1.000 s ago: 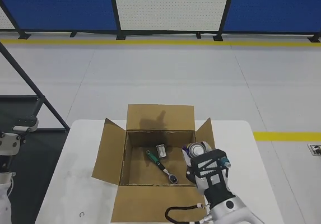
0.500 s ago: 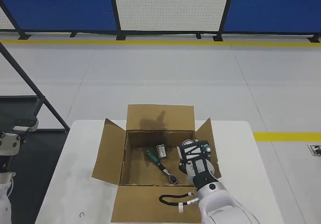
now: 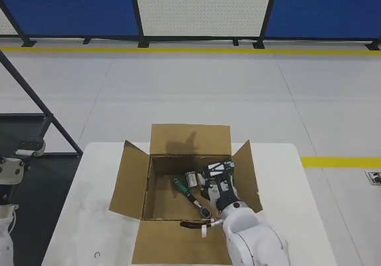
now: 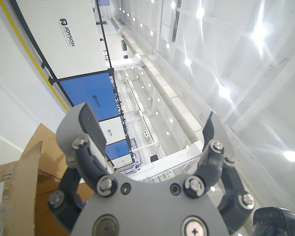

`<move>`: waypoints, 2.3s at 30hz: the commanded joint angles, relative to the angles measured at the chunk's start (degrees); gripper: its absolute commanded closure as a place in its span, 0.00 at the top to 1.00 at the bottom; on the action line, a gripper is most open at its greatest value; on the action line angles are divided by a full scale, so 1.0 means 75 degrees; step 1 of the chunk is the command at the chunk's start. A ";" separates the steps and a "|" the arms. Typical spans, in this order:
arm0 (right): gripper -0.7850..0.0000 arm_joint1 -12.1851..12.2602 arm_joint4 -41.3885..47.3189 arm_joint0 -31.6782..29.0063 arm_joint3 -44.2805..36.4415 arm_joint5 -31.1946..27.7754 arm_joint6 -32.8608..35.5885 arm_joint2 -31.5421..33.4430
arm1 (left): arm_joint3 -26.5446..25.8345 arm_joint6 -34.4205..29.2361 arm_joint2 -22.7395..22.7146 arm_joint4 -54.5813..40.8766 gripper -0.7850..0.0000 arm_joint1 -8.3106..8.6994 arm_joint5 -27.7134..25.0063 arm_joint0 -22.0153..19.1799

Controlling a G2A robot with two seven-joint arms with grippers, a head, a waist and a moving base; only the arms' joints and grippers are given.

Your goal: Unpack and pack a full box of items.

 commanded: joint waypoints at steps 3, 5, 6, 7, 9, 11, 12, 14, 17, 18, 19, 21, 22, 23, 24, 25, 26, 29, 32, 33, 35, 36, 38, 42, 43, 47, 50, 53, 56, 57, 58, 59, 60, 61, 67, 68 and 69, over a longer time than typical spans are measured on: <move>0.00 -0.0183 0.0300 0.0650 0.1203 0.0181 -0.0083 -0.0278 | 0.0000 0.0000 0.0000 0.0000 1.00 0.0000 0.0000 0.0000; 0.00 -0.0299 0.0477 0.0926 0.1717 0.0496 0.0011 -0.0425 | 0.0000 0.0000 0.0000 0.0000 1.00 0.0000 0.0000 0.0000; 0.00 -0.0354 0.0514 0.1068 0.1995 0.0711 0.0104 -0.0476 | 0.0000 0.0000 0.0000 0.0000 1.00 0.0000 0.0000 0.0000; 0.00 -0.0414 0.0527 0.1217 0.2211 0.0895 0.0153 -0.0561 | 0.0000 0.0000 0.0000 0.0000 1.00 0.0000 0.0000 0.0000; 0.00 -0.0520 0.0572 0.1428 0.2622 0.1202 0.0225 -0.0696 | 0.0000 0.0000 0.0000 0.0000 1.00 0.0000 0.0000 0.0000; 0.00 -0.0613 0.0628 0.1581 0.2893 0.1429 0.0317 -0.0799 | 0.0000 0.0000 0.0000 0.0000 1.00 0.0000 0.0000 0.0000; 0.00 -0.0646 0.0497 0.1655 0.3068 0.1634 0.0373 -0.0838 | 0.0000 0.0000 0.0000 0.0000 1.00 0.0000 0.0000 0.0000; 0.00 -0.0728 0.0397 0.1754 0.3290 0.2060 0.0572 -0.0923 | 0.0000 0.0000 0.0000 0.0000 1.00 0.0000 0.0000 0.0000; 0.00 -0.0852 0.0178 0.1905 0.3605 0.2568 0.0792 -0.1088 | 0.0000 0.0000 0.0000 0.0000 1.00 0.0000 0.0000 0.0000; 0.00 -0.0890 0.0163 0.1947 0.3711 0.2691 0.0817 -0.1103 | 0.0000 0.0000 0.0000 0.0000 1.00 0.0000 0.0000 0.0000; 0.00 -0.0928 0.0177 0.1985 0.3808 0.2768 0.0837 -0.1123 | 0.0000 0.0000 0.0000 0.0000 1.00 0.0000 0.0000 0.0000; 0.00 -0.1000 0.0254 0.2063 0.4001 0.2872 0.0833 -0.1119 | 0.0000 0.0000 0.0000 0.0000 1.00 0.0000 0.0000 0.0000; 0.00 -0.1033 0.0288 0.2099 0.4106 0.2893 0.0813 -0.1119 | 0.0000 0.0000 0.0000 0.0000 1.00 0.0000 0.0000 0.0000; 0.00 -0.1077 0.0349 0.2145 0.4235 0.2891 0.0782 -0.1117 | 0.0000 0.0000 0.0000 0.0000 1.00 0.0000 0.0000 0.0000; 0.00 -0.1098 0.0376 0.2167 0.4299 0.2891 0.0761 -0.1115 | 0.0000 0.0000 0.0000 0.0000 1.00 0.0000 0.0000 0.0000; 0.00 -0.1130 0.0428 0.2197 0.4388 0.2883 0.0745 -0.1113 | 0.0000 0.0000 0.0000 0.0000 1.00 0.0000 0.0000 0.0000; 0.00 -0.1160 0.0482 0.2227 0.4476 0.2858 0.0718 -0.1106 | 0.0000 0.0000 0.0000 0.0000 1.00 0.0000 0.0000 0.0000; 0.00 -0.1257 0.0634 0.2316 0.4792 0.2799 0.0604 -0.1086 | 0.0000 0.0000 0.0000 0.0000 1.00 0.0000 0.0000 0.0000; 0.00 -0.1328 0.0732 0.2385 0.5029 0.2785 0.0552 -0.1057 | 0.0000 0.0000 0.0000 0.0000 1.00 0.0000 0.0000 0.0000; 0.01 -0.1351 0.0762 0.2405 0.5110 0.2769 0.0521 -0.1043 | 0.0000 0.0000 0.0000 0.0000 1.00 0.0000 0.0000 0.0000; 0.16 -0.1394 0.0815 0.2431 0.5240 0.2736 0.0474 -0.1019 | 0.0000 0.0000 0.0000 0.0000 1.00 0.0000 0.0000 0.0000; 0.29 -0.1414 0.0831 0.2440 0.5288 0.2732 0.0446 -0.1003 | 0.0000 0.0000 0.0000 0.0000 1.00 0.0000 0.0000 0.0000; 0.33 -0.1446 0.0833 0.2444 0.5361 0.2714 0.0413 -0.0978 | 0.0000 0.0000 0.0000 0.0000 1.00 0.0000 0.0000 0.0000; 0.49 -0.1475 0.0749 0.2365 0.5274 0.2728 0.0380 -0.0888 | 0.0000 0.0000 0.0000 0.0000 1.00 0.0000 0.0000 0.0000; 0.56 -0.1476 0.0707 0.2324 0.5220 0.2730 0.0386 -0.0866 | 0.0000 0.0000 0.0000 0.0000 1.00 0.0000 0.0000 0.0000; 0.83 -0.1461 0.0480 0.2109 0.4891 0.2774 0.0425 -0.0753 | 0.0000 0.0000 0.0000 0.0000 1.00 0.0000 0.0000 0.0000; 0.86 -0.1431 0.0258 0.1892 0.4554 0.2784 0.0483 -0.0644 | 0.0000 0.0000 0.0000 0.0000 1.00 0.0000 0.0000 0.0000; 0.88 -0.1382 -0.0028 0.1577 0.3966 0.2841 0.0485 -0.0504 | 0.0000 0.0000 0.0000 0.0000 1.00 0.0000 0.0000 0.0000; 0.98 -0.1279 -0.0451 0.0996 0.2724 0.2743 0.0474 -0.0314 | 0.0000 0.0000 0.0000 0.0000 1.00 0.0000 0.0000 0.0000; 1.00 -0.1231 -0.0647 0.0745 0.2202 0.2633 0.0474 -0.0249 | 0.0000 0.0000 0.0000 0.0000 1.00 0.0000 0.0000 0.0000; 1.00 -0.1179 -0.0860 0.0483 0.1664 0.2458 0.0527 -0.0190 | 0.0000 0.0000 0.0000 0.0000 1.00 0.0000 0.0000 0.0000; 1.00 -0.1125 -0.1095 0.0226 0.1122 0.2323 0.0622 -0.0103 | 0.0000 0.0000 0.0000 0.0000 1.00 0.0000 0.0000 0.0000; 1.00 -0.1076 -0.1296 -0.0021 0.0559 0.2122 0.0716 -0.0034 | 0.0000 0.0000 0.0000 0.0000 1.00 0.0000 0.0000 0.0000; 1.00 -0.1027 -0.1478 -0.0249 0.0018 0.1807 0.0796 0.0018 | 0.0000 0.0000 0.0000 0.0000 1.00 0.0000 0.0000 0.0000; 1.00 -0.0830 -0.1611 -0.1430 -0.2664 0.0222 0.0849 0.0414 | 0.0000 0.0000 0.0000 0.0000 1.00 0.0000 0.0000 0.0000; 1.00 -0.0803 -0.1487 -0.1629 -0.3117 -0.0002 0.0840 0.0569 | 0.0000 0.0000 0.0000 0.0000 1.00 0.0000 0.0000 0.0000; 1.00 -0.0782 -0.1449 -0.1768 -0.3424 -0.0135 0.0822 0.0700 | 0.0000 0.0000 0.0000 0.0000 1.00 0.0000 0.0000 0.0000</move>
